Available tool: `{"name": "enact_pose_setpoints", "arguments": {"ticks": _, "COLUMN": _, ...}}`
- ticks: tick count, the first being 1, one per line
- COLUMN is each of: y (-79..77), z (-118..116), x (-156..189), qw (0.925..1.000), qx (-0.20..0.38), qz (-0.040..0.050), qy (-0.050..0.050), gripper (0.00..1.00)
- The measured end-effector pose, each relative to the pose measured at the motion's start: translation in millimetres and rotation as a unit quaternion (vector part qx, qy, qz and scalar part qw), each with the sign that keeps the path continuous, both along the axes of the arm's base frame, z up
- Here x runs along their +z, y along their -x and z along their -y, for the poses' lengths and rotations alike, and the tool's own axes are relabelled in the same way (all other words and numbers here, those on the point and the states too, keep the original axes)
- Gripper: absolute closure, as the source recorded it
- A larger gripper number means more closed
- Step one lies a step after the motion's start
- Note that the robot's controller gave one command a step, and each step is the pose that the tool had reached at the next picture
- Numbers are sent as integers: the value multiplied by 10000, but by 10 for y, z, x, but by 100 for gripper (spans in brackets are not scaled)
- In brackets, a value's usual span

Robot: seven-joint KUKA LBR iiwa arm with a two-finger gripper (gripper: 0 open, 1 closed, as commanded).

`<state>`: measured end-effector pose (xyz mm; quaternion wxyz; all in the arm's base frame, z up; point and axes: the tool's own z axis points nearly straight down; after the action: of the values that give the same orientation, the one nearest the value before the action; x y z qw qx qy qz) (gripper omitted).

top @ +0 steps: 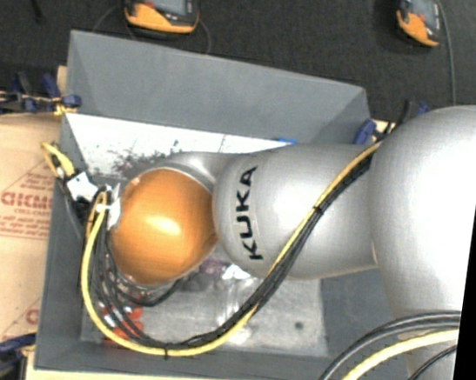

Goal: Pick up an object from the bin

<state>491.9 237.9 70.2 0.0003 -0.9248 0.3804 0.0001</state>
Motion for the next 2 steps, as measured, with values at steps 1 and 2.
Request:
{"name": "enact_pose_setpoints", "arguments": {"ticks": 1, "y": 4, "z": -4, "x": 1, "qw": 10000, "qx": -12, "qz": -9, "qy": 0, "gripper": 100}}
{"name": "enact_pose_setpoints", "arguments": {"ticks": 2, "y": -1, "z": -3, "x": 109, "qw": 10000, "qx": -53, "qz": 1, "qy": -11, "gripper": 100}}
